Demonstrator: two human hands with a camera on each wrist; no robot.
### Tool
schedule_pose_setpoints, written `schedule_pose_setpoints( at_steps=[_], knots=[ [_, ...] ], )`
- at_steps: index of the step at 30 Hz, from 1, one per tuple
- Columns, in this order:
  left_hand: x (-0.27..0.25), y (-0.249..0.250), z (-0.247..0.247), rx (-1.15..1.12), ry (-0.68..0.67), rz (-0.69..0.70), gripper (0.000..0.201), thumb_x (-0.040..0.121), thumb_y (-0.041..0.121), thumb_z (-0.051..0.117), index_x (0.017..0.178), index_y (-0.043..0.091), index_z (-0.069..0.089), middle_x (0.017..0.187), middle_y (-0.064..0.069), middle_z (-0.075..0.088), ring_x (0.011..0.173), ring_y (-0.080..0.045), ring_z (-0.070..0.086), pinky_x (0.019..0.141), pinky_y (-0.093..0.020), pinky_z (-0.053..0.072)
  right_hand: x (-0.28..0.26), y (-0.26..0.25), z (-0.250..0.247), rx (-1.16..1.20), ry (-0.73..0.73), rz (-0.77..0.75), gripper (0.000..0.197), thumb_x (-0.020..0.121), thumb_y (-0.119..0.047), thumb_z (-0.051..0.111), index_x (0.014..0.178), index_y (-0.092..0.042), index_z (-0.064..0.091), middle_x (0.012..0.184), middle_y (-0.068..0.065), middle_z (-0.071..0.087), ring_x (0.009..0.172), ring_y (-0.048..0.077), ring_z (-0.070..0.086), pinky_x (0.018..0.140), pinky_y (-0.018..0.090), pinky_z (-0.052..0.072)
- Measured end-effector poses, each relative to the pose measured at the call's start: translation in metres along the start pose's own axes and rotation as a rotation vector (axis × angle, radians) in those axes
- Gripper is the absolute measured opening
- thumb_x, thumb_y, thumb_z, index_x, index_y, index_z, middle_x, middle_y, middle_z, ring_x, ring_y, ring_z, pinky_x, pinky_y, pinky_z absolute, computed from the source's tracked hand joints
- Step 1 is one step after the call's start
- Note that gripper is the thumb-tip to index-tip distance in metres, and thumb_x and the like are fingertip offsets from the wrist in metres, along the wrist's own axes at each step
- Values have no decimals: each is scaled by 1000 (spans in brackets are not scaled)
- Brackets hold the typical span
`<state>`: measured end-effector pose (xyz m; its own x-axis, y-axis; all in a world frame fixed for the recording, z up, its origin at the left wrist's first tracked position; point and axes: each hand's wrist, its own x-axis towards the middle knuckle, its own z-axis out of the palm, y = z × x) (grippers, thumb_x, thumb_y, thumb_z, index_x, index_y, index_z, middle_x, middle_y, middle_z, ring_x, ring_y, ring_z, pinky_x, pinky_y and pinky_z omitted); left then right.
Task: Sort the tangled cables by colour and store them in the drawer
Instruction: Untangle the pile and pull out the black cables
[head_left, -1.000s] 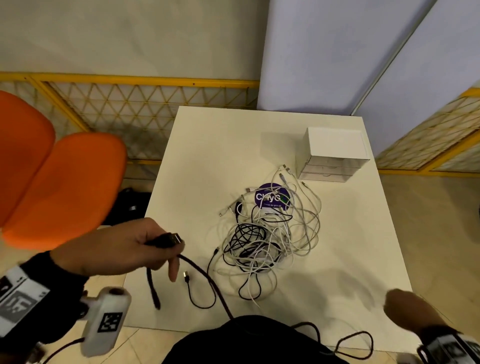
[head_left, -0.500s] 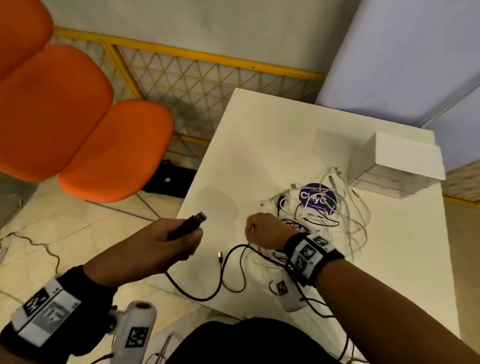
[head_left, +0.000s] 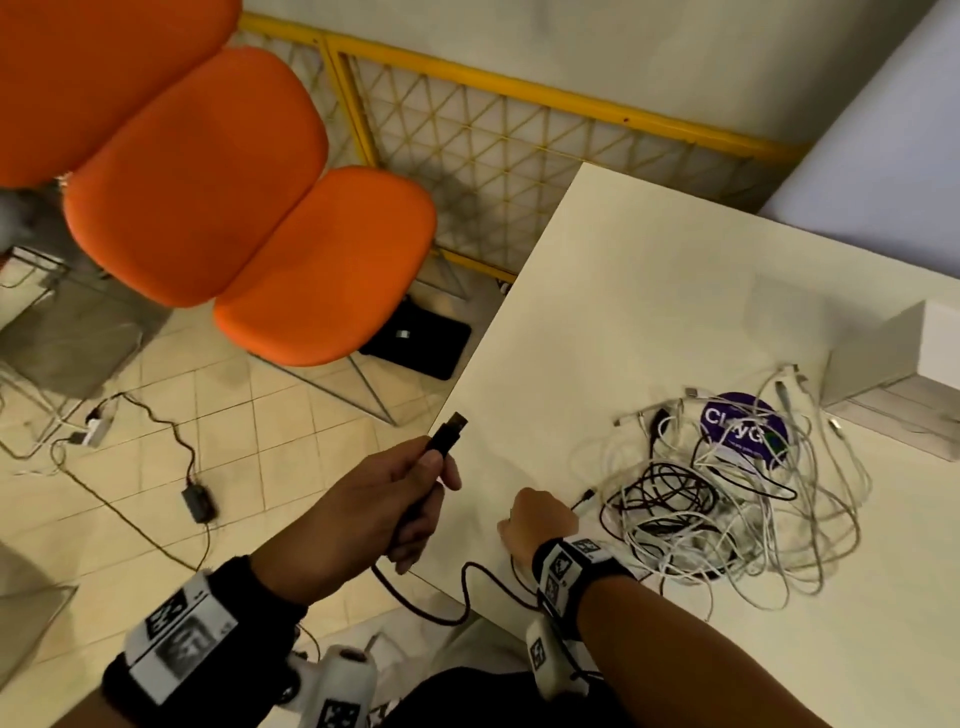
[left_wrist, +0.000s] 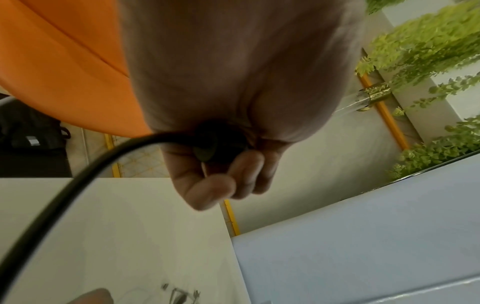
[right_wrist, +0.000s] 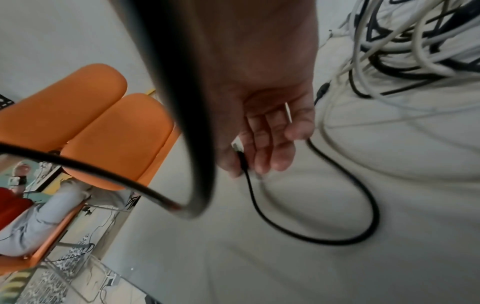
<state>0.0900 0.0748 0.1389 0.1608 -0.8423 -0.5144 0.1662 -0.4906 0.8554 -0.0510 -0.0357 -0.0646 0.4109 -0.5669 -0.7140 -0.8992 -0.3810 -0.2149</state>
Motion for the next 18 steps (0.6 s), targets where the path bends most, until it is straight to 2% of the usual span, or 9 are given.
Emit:
schedule_pose_setpoints(
  at_steps=[2,4,6,9,10,11,12,14,18],
  knots=[
    [5,0,2,45,24,0,36,102,33,41,95,-1,53,55,-5,36,49,-19,35,50,-31,41,-1,-4,1,-3,15,-1,21,93,-27,53,104,-12,62,109,7,68,101,26,65,72,30,44],
    [11,1,3,99,74,0,34,106,26,37,91,1,55,57,-5,40,53,-20,41,53,-29,43,-2,-4,-5,92,55,-33,20,95,-29,50,101,-12,61,107,8,68,101,28,64,73,30,42],
    [18,1,3,114,127,12,33,107,23,37,90,2,55,59,-4,41,58,-20,44,56,-25,44,-3,0,-19,307,88,-101,18,96,-28,51,86,-13,54,99,12,69,95,31,64,72,31,44],
    [34,3,9,-8,218,15,30,106,27,43,82,8,46,60,1,35,57,-19,36,59,-35,39,-16,13,-59,774,56,-170,20,97,-18,54,78,-12,48,76,16,71,73,27,70,75,44,56],
    [41,5,13,-49,251,7,31,106,28,44,80,11,43,60,2,32,56,-18,32,57,-36,37,-24,18,-75,896,69,-193,20,97,-14,54,78,-11,49,68,15,68,63,24,67,68,43,55],
    [49,8,19,-77,275,-6,33,106,30,45,78,14,40,59,2,29,54,-17,29,54,-34,34,-34,22,-92,964,104,-214,21,97,-11,55,77,-11,49,63,13,65,56,20,63,62,37,51],
    [57,12,27,-92,288,-18,34,105,32,47,76,16,38,59,3,28,53,-16,27,52,-32,31,-45,25,-107,1007,144,-237,24,96,-9,56,74,-12,50,59,11,62,52,19,58,58,31,47],
    [72,21,45,-103,284,-45,35,101,36,52,75,19,37,57,4,28,51,-14,25,49,-30,27,-71,27,-137,1063,207,-281,26,95,-9,60,70,-13,52,58,9,60,50,19,54,54,29,44],
    [94,37,88,-50,148,-11,27,94,45,60,87,20,55,59,7,38,53,-12,35,51,-31,30,-115,32,-175,1110,346,-322,20,93,-16,66,79,-4,57,60,12,65,43,19,53,43,26,41]
  ],
)
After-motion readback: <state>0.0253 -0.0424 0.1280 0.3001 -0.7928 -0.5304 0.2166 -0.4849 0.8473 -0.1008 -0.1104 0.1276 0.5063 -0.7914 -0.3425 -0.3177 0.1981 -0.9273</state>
